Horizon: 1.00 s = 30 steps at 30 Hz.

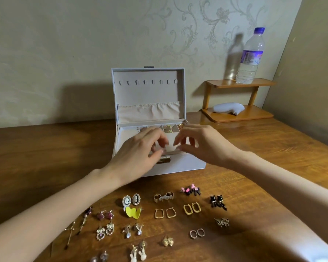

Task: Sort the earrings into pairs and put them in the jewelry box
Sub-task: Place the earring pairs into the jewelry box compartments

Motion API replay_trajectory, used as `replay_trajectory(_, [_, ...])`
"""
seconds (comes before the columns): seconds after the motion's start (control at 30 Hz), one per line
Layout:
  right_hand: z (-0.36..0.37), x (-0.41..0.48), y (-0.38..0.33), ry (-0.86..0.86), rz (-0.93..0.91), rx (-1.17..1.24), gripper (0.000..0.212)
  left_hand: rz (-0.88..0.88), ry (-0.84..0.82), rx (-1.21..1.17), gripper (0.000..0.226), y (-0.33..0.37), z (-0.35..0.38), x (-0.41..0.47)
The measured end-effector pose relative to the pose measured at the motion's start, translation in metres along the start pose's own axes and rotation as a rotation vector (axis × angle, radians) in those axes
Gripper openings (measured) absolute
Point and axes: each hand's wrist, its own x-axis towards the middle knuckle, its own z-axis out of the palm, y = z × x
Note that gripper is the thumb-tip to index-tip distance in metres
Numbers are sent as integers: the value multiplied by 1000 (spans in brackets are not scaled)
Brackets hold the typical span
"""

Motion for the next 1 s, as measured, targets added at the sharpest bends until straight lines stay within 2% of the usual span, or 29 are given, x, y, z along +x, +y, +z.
replay_trajectory(0.2, [19,-33,-27,-250,-33,2,15,-41,-323,112,17,16,1,-32])
replay_trajectory(0.33, [40,-36,-34,-304,-38,-11,20,-84,-445,212,27,12,8,-35])
replay_trajectory(0.47, [45,-33,-38,-344,-7,-51,25,-89,-470,235,24,6,17,-39])
replay_trajectory(0.67, [43,-33,-39,-371,15,48,22,-88,-459,200,14,5,21,-44])
replay_trajectory(0.87, [41,-33,-42,-318,-17,109,13,-105,-415,107,17,3,24,-47])
replay_trajectory(1.0, [24,-18,-38,-265,14,153,20,-145,-320,-18,17,3,12,-37])
